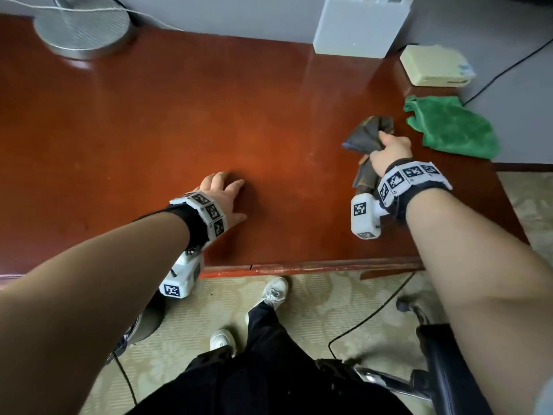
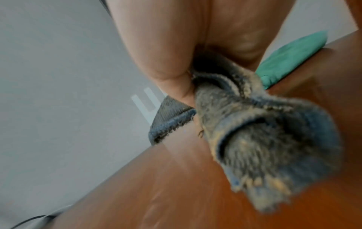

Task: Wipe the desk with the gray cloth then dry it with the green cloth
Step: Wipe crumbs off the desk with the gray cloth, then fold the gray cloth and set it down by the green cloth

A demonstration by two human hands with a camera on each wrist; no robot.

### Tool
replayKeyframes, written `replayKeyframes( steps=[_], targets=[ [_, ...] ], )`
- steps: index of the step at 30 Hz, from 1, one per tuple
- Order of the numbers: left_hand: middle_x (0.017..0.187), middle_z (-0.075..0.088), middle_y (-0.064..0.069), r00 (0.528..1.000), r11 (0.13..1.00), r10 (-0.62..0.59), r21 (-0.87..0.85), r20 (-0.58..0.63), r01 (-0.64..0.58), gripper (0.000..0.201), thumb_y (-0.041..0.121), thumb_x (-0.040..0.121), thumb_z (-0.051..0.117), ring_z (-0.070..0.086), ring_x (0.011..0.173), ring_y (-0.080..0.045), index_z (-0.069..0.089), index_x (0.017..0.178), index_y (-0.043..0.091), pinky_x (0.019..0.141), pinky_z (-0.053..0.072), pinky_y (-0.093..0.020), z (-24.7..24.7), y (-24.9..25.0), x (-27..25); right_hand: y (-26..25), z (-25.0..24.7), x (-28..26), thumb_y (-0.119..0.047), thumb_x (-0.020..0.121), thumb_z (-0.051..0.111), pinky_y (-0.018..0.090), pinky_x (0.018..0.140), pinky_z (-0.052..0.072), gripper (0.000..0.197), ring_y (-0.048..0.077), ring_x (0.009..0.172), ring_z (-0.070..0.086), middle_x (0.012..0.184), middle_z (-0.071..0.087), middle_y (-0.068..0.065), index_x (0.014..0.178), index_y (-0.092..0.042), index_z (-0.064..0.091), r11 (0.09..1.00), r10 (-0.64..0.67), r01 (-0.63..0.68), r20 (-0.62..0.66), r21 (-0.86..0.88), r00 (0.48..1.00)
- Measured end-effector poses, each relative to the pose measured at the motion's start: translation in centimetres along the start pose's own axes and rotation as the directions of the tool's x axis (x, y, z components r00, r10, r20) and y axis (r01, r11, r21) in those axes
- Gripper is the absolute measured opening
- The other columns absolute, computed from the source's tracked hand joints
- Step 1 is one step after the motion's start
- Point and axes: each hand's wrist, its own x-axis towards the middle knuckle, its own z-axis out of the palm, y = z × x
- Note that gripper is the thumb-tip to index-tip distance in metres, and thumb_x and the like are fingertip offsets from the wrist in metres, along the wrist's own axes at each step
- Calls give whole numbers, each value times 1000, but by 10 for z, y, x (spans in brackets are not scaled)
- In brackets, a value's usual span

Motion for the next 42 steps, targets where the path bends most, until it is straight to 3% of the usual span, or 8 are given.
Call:
replayKeyframes(
  steps=[5, 11, 19, 23, 29, 34, 37, 42],
  targets=[
    [153, 1, 1, 999, 996, -17, 93, 32, 14, 83, 61, 80, 54, 14, 137, -30, 5, 145, 44, 109, 24, -44, -10, 6, 21, -6, 16, 74, -17, 99, 39, 17, 81, 38, 39, 21, 116, 50, 130, 47, 4, 138, -11, 42, 996, 71, -70, 19, -62, 997],
    [154, -1, 0, 999, 984, -5, 181, 48, -3, 84, 63, 83, 48, 7, 139, -27, -1, 147, 39, 110, 21, -42, -11, 7, 23, -23, 55, 65, -13, 95, 43, 33, 105, 31, 40, 30, 127, 34, 141, 35, 8, 134, -18, 50, 926, -242, 283, 182, -251, 953],
    [148, 29, -3, 998, 998, -35, -48, 60, 38, 55, 53, 94, 38, 32, 133, -28, 32, 144, 30, 107, 29, -39, -30, 11, 6, -11, 52, -62, -11, 95, 46, 25, 107, 29, 37, 20, 125, 42, 136, 43, 3, 131, -17, 54, 742, -465, 667, 667, -65, 582],
    [121, 61, -13, 993, 763, 37, -645, 110, 43, 54, 45, 99, 28, 59, 110, -28, 50, 128, 5, 93, 45, -33, -42, 27, -28, -23, 19, -96, -10, 96, 44, 23, 107, 24, 40, 22, 129, 38, 138, 40, 7, 135, -15, 49, 804, -543, 595, 415, 5, 730],
    [115, 61, -12, 981, 391, 164, -906, -101, -159, 38, 33, 96, 47, 60, 101, -24, 50, 124, 8, 83, 53, -28, -70, 58, -81, -23, -14, -156, -13, 95, 46, 22, 108, 26, 45, 20, 128, 37, 139, 35, 4, 140, -15, 41, 766, -635, 638, 238, 75, 735],
    [93, 65, -2, 940, 576, 216, -743, -265, -341, 11, 13, 92, 56, 61, 85, -19, 58, 100, 20, 76, 51, -26, -93, 69, -109, -10, -43, -182, -21, 94, 52, 12, 100, 22, 55, 16, 130, 34, 143, 29, 4, 145, -18, 31, 735, -677, 665, 198, 131, 709],
    [76, 58, 2, 924, 648, 226, -661, -308, -379, 14, 9, 92, 55, 55, 69, -17, 56, 87, 22, 54, 44, -20, -108, 83, -122, 1, -66, -171, -26, 92, 55, 24, 100, 39, 65, 19, 125, 44, 142, 29, 3, 148, -22, 22, 778, -604, 575, 55, 252, 795],
    [84, 55, 5, 906, 871, 240, -334, -350, -360, 7, 20, 93, 54, 53, 83, -15, 55, 100, 22, 73, 40, -23, -132, 128, -141, 20, -103, -135, -36, 83, 65, 35, 116, 23, 94, 19, 142, 24, 153, 25, 3, 150, -26, -1, 828, -525, 477, 108, 295, 844]
  ],
)
